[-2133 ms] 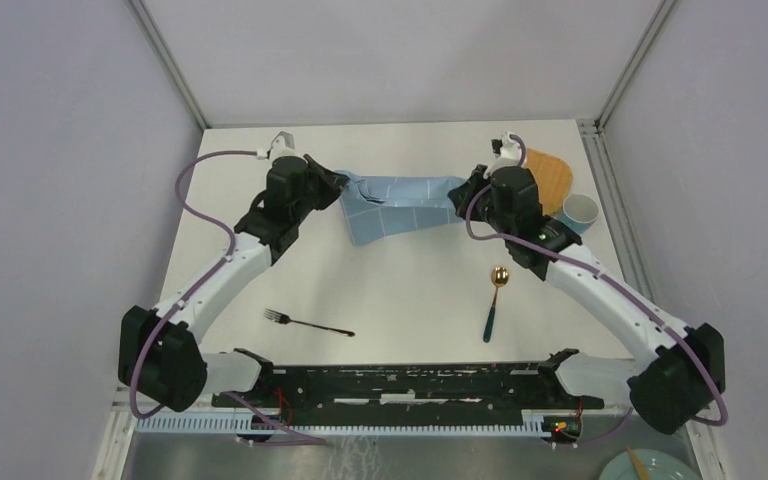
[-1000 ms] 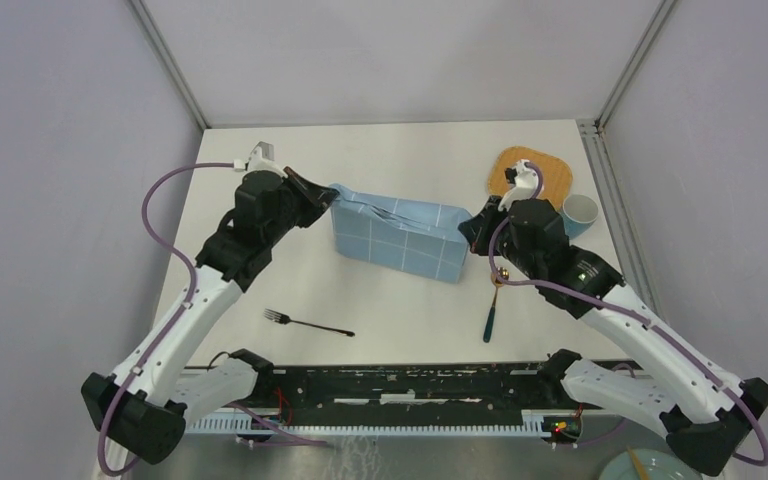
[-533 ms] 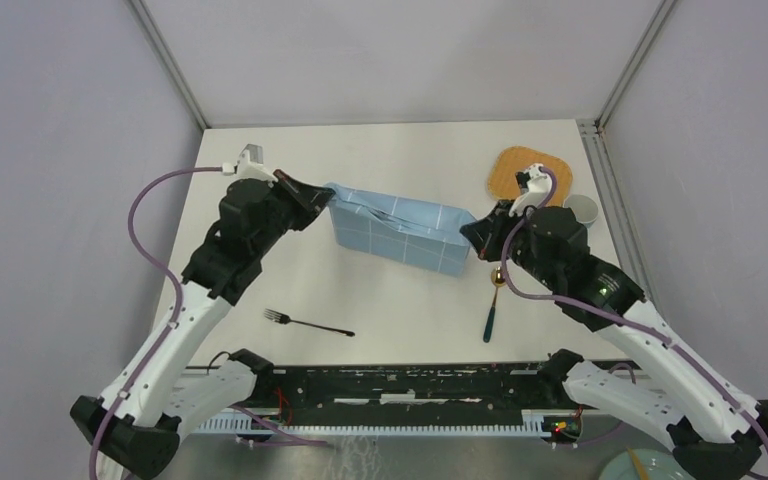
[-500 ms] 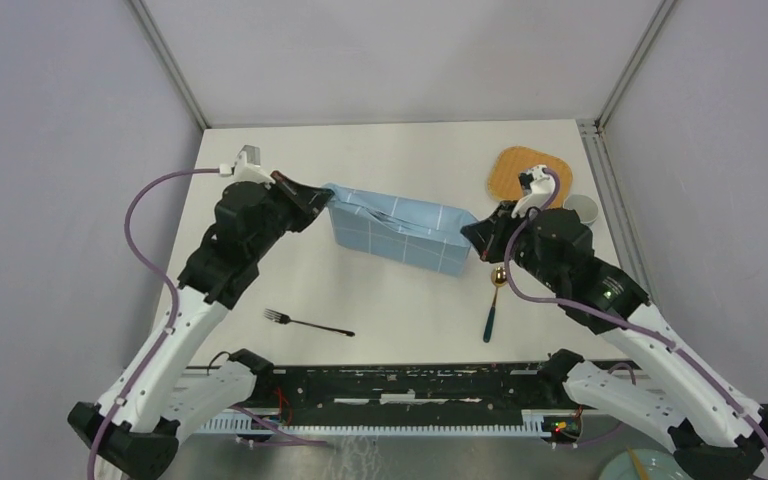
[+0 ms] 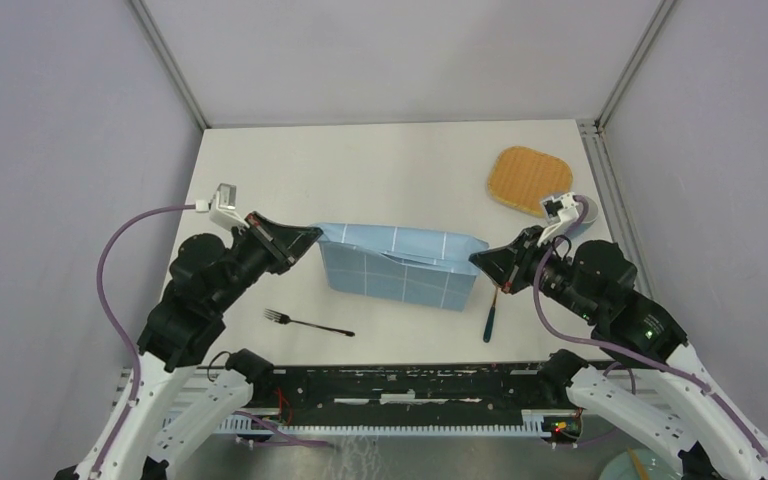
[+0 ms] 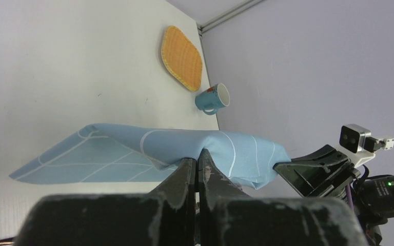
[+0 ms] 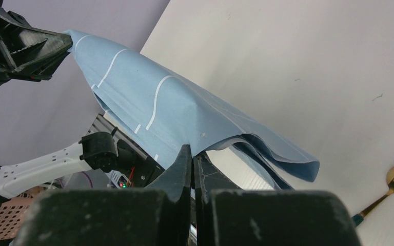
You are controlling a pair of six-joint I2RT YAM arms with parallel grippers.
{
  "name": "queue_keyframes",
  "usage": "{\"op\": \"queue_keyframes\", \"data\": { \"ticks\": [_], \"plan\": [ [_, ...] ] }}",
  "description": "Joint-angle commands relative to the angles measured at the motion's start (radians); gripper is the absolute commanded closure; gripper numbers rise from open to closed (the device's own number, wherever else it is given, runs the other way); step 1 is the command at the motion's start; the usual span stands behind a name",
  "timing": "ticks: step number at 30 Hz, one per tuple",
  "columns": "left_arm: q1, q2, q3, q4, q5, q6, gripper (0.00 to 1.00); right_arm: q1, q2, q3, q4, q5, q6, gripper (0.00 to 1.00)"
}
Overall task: Set the dinner table for one person
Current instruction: Flatten out the napkin at the center of the board.
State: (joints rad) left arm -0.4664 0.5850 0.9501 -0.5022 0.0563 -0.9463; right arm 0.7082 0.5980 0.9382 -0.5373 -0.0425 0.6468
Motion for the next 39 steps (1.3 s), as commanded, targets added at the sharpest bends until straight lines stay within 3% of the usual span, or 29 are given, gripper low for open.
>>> {"op": "queue_keyframes", "data": {
  "ticks": [1,14,22,28,39],
  "plan": [
    [0.032,-0.045,0.004,0.005,-0.180,0.005,0.98,-0.015,-0.066,0.017,-0.152,0.096,-0.022,1.00],
    [0.032,0.143,-0.014,0.017,-0.243,-0.064,0.98,-0.016,0.172,0.004,-0.098,0.135,0.115,1.00],
    [0.033,0.339,-0.065,0.156,-0.289,-0.082,0.98,-0.019,0.384,0.026,0.003,0.241,0.126,1.00],
    [0.031,0.529,-0.090,0.358,-0.343,-0.064,0.98,-0.069,0.563,0.054,0.119,0.321,0.112,1.00],
    [0.029,0.907,0.017,0.574,-0.385,-0.033,0.98,-0.191,0.937,0.207,0.268,0.338,0.091,1.00]
  ]
}}
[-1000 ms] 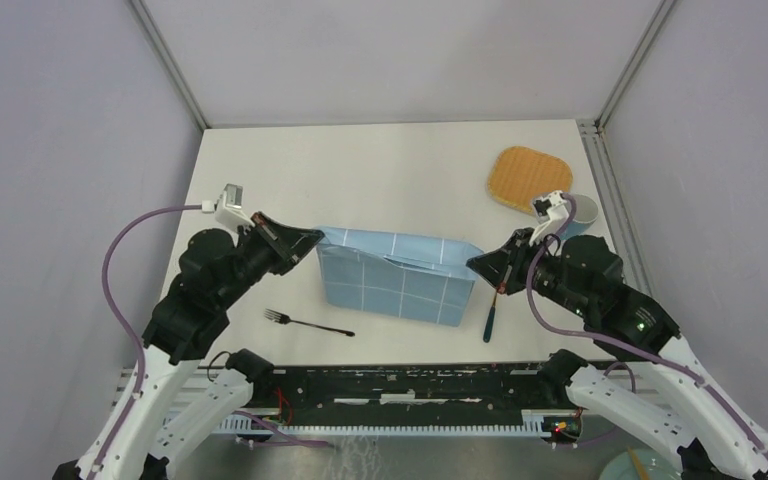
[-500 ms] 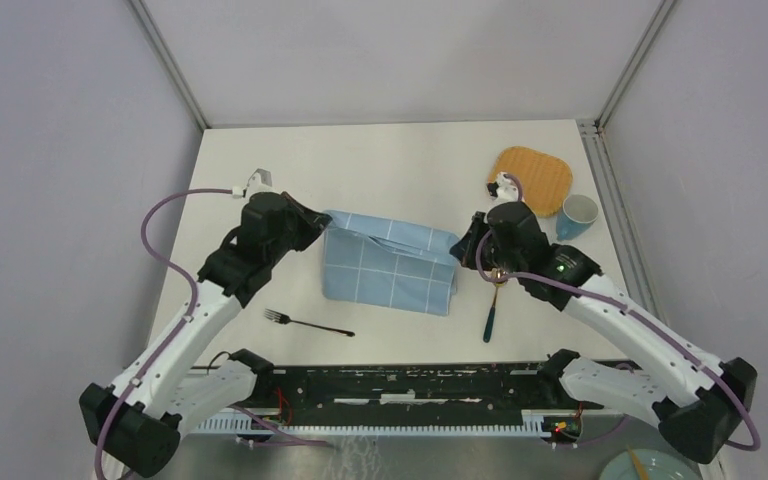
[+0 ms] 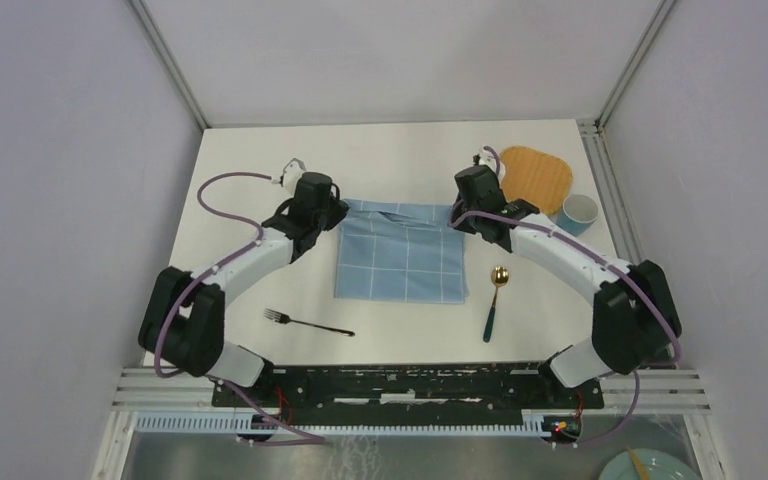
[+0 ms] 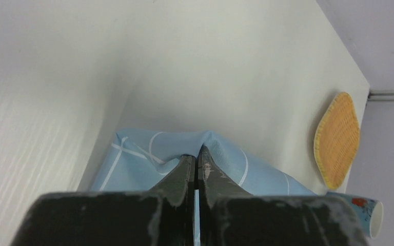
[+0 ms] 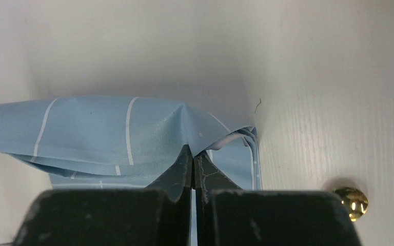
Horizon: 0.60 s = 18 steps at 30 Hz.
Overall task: Set the dinner table for one person
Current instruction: Flatten out the napkin at the center of the board.
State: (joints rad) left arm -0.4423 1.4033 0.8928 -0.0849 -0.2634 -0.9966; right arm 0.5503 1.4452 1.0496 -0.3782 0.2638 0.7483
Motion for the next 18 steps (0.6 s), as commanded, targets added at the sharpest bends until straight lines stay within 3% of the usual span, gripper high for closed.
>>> {"op": "queue_keyframes", "data": {
  "ticks": [1,7,10,14,18],
  "plan": [
    [0.005,0.121,0.084,0.174,-0.070,0.021,0.98,-0.039,0.140,0.116,0.115,0.031,-0.012,1.00],
    [0.007,0.352,0.210,0.269,-0.093,0.084,0.98,-0.091,0.413,0.328,0.144,-0.044,-0.043,1.00],
    [0.007,0.468,0.326,0.263,-0.083,0.143,0.68,-0.100,0.523,0.436,0.119,-0.072,-0.076,0.77],
    [0.004,0.512,0.417,0.210,-0.095,0.214,0.57,-0.099,0.481,0.413,0.166,-0.043,-0.109,0.64],
    [0.005,0.454,0.396,0.230,-0.107,0.276,0.53,-0.099,0.375,0.355,0.176,-0.010,-0.153,0.63]
  ]
}}
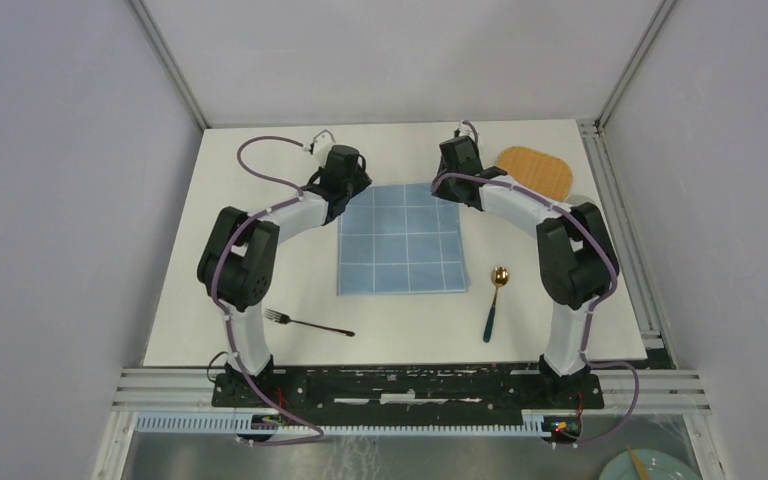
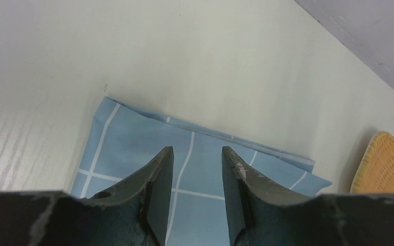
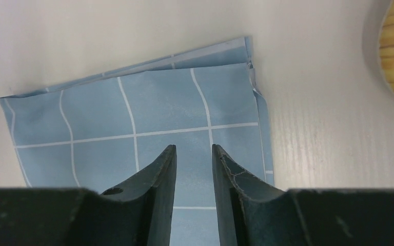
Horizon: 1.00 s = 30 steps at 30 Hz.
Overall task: Set the dinner table for one person
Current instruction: Flatten out the napkin at the center of the board.
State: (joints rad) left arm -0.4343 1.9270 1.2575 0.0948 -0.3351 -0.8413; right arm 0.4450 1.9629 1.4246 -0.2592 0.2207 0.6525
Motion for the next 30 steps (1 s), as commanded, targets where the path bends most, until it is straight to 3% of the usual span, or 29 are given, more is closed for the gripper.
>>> {"op": "queue_keyframes", "data": {
  "ticks": [1,8,12,15,17,25,30],
  "plan": [
    [-0.003,-0.083,0.031,0.034,-0.027,0.118,0.53,0.010,-0.170,-0.037,0.060,0.030,-0.060,0.63],
    [-0.006,-0.245,-0.081,-0.022,0.010,0.094,0.63,0.033,-0.345,-0.156,0.034,0.004,-0.055,0.64],
    [-0.006,-0.290,-0.126,-0.104,0.008,0.085,0.91,0.048,-0.403,-0.202,-0.019,-0.021,-0.038,0.65],
    [-0.006,-0.316,-0.156,-0.144,0.019,0.074,0.97,0.070,-0.463,-0.246,-0.050,-0.022,-0.036,0.65],
    [-0.006,-0.328,-0.186,-0.127,0.021,0.070,0.98,0.077,-0.508,-0.289,-0.057,-0.014,-0.025,0.67],
    [-0.007,-0.402,-0.256,-0.190,0.085,0.021,0.97,0.085,-0.661,-0.451,-0.122,-0.038,0.019,1.00],
    [-0.006,-0.400,-0.293,-0.200,0.112,0.014,0.95,0.085,-0.667,-0.503,-0.143,-0.108,0.035,1.00]
  ]
}}
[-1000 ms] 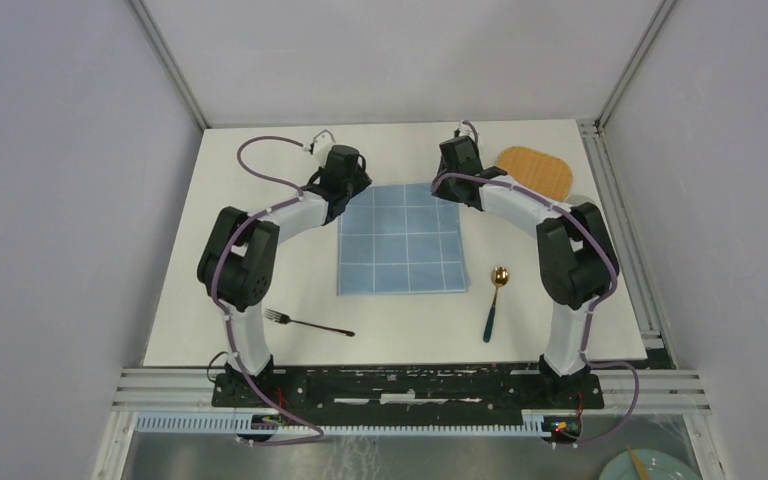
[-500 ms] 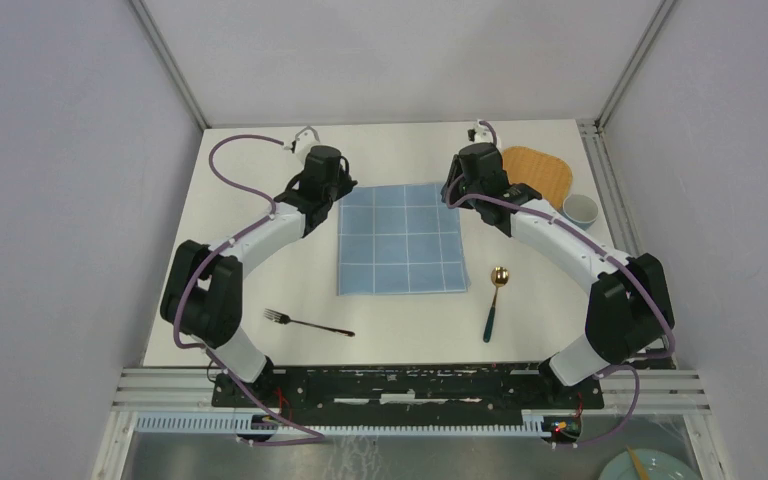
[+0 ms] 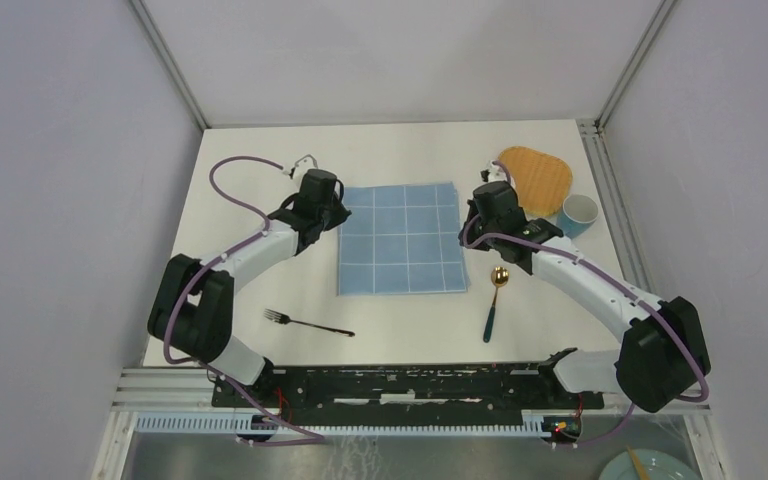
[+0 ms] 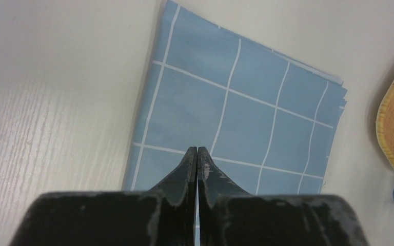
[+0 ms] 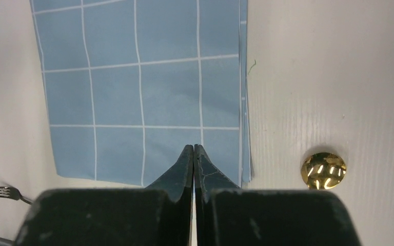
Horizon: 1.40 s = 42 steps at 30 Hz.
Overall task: Set the dinner table for one person
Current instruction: Flatten out the napkin at the center of the board.
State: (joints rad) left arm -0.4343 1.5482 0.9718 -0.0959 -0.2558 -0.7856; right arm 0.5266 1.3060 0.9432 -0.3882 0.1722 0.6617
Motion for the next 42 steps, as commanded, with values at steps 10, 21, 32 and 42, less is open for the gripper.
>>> {"op": "queue_keyframes", "data": {
  "ticks": [10,21,32,42],
  "plan": [
    [-0.017,-0.036,-0.052,-0.017,0.082,-0.036,0.98,0.030,-0.095,-0.135,-0.066,-0.159,0.102,0.97],
    [-0.019,-0.046,-0.051,-0.027,0.097,-0.024,0.98,0.032,-0.062,-0.175,-0.135,-0.136,0.119,0.87],
    [-0.019,-0.055,-0.057,-0.051,0.099,-0.008,0.98,0.031,0.054,-0.180,-0.077,-0.147,0.118,0.79],
    [-0.019,-0.042,-0.054,-0.054,0.109,-0.003,0.98,0.031,0.099,-0.160,-0.096,-0.091,0.115,0.79]
  ]
}}
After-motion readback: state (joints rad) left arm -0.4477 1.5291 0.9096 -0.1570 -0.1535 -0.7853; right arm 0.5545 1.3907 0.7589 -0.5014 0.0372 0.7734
